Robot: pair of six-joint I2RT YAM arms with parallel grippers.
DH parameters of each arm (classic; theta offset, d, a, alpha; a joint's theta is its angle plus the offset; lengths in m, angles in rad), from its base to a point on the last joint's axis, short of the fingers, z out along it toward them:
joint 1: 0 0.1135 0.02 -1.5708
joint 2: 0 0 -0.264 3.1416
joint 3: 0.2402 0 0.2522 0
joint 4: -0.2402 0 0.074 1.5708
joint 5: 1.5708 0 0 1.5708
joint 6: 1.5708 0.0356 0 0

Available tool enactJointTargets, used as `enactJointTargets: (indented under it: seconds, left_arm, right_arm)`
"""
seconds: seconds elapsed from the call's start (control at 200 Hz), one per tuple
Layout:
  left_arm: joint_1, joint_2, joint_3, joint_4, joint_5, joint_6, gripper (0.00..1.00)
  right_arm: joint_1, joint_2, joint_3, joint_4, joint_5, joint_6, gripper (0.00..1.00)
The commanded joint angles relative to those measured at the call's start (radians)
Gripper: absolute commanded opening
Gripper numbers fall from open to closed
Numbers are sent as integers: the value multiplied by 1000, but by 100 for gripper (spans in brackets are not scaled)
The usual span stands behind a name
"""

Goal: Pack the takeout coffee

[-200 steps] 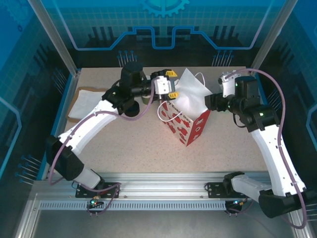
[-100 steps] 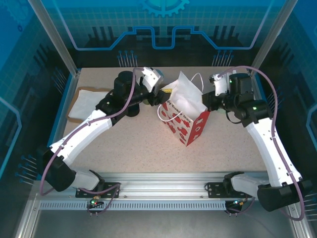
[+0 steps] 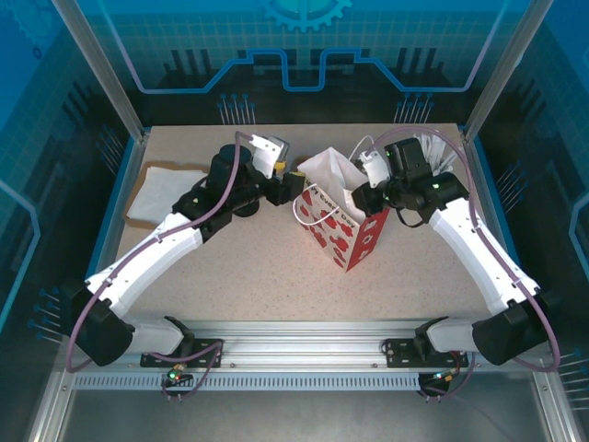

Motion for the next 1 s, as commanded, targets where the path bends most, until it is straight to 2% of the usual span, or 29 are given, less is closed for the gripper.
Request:
enactJointTargets:
  seconds: [0.0, 0.175, 0.325, 0.48, 0.58, 0.68, 0.83, 0.925, 0.996]
  left_arm:
    - [5, -41, -20, -32, -57, -34, 67]
    - [6, -62, -44, -26, -97, -33, 68]
    - [17, -73, -57, -24, -123, -54, 68]
    - [45, -106, -91, -17, -129, -94, 70]
    - [78, -144, -143, 6, -130, -125, 72]
    - [125, -205, -230, 55, -135, -165, 74]
    - [222, -318, -388, 176, -151, -232, 80]
    - [268, -381, -471, 239, -215, -248, 85]
    - [294, -413, -516, 269, -282, -240, 90]
  right_arm:
    - [19, -15, 37, -31, 15, -12, 15]
    - [20, -66, 46, -24, -21, -1, 41]
    - [12, -73, 63, -5, -34, 9, 53]
    - [4, -84, 82, 20, 0, 24, 59]
    - [-9, -130, 72, 51, 64, 32, 63]
    - [-35, -199, 33, 90, 188, 35, 67]
    - [-131, -306, -56, 157, 331, 35, 73]
    - [-193, -345, -114, 203, 433, 33, 78]
    - [-237, -357, -154, 243, 460, 37, 83]
